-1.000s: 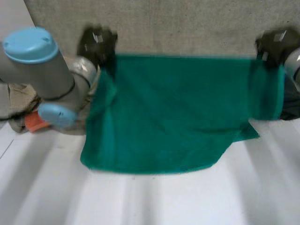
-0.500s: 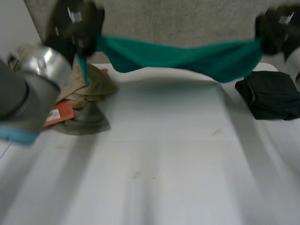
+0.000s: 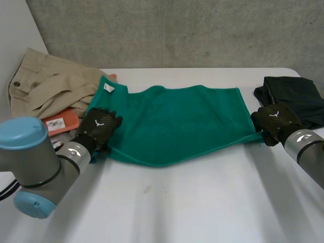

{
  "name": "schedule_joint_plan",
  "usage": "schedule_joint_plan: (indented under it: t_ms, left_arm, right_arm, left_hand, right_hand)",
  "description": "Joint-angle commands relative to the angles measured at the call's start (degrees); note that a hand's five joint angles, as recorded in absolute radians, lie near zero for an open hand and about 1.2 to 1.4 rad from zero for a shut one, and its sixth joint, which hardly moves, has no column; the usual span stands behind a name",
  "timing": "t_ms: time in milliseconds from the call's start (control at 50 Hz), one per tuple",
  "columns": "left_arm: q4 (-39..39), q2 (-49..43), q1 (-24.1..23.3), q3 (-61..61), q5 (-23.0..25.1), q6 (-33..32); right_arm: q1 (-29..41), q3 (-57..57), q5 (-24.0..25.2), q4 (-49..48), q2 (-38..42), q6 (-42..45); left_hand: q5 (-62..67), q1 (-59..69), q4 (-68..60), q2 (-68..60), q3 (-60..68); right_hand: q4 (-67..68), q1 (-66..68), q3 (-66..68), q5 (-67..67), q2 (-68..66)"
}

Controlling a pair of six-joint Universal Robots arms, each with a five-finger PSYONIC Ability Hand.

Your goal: Fold the laundry.

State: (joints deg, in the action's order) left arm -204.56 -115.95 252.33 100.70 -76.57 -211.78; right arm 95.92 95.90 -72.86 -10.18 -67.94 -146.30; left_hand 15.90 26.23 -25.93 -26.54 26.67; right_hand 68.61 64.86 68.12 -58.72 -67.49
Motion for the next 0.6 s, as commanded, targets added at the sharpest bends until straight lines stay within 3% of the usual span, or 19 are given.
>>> schedule_joint_plan:
  t_ms: [20, 160, 320, 420, 480, 540, 600]
  left_arm:
    - [4.51, 2.3, 3.96, 3.62, 2.83, 2.51]
    - [4.87, 2.75, 4.93, 6.96, 2.74, 4.1]
    - [-2.24, 0.91, 6.6, 5.56, 0.47, 3.75]
    - [-7.42, -0.15, 8.62, 5.47, -3.05, 3.83]
    - [-7.78, -0.15, 8.8, 5.56, -2.97, 3.83]
    - [-7.26, -0.15, 8.89, 5.47, -2.97, 3.57]
    - [-5.77, 0.63, 8.54, 6.08, -3.06, 3.48]
  right_arm:
    - [-1.88, -0.1, 0.0, -0.2, 0.17, -0.3]
    - [-2.23, -0.19, -0.08, -0.11, 0.08, -0.39]
    - [-2.23, -0.01, -0.09, 0.24, 0.08, -0.3]
    - [-2.41, 0.08, -0.09, 0.33, 0.17, -0.21]
    - [-2.41, 0.08, -0.52, 0.42, 0.08, 0.22]
    - [-2.32, 0.08, -0.61, 0.59, 0.0, 0.49]
    - [-2.32, 0.17, -0.53, 1.38, 0.0, 0.75]
  left_hand:
    - [1.98, 1.65, -1.95, -1.33, 1.21]
    - [2.14, 1.82, -2.11, -1.5, 1.37]
    - [9.54, 9.21, -9.51, -8.89, 8.76]
    - [26.66, 26.34, -26.63, -26.02, 25.89]
    - [35.08, 34.76, -35.05, -34.44, 34.31]
    - [51.39, 51.06, -51.36, -50.74, 50.62]
    - [54.1, 53.77, -54.07, -53.46, 53.33]
  right_hand:
    - [11.39, 15.14, 11.88, -11.28, -12.51]
    - [11.39, 15.14, 11.88, -11.28, -12.51]
    - [11.39, 15.14, 11.88, -11.28, -12.51]
    - [11.39, 15.14, 11.88, -11.28, -12.51]
    - [11.39, 15.14, 11.88, -11.28, -12.51]
    - [11.39, 15.14, 11.88, -11.28, -12.51]
    - [11.39, 15.14, 11.88, -11.28, -12.51]
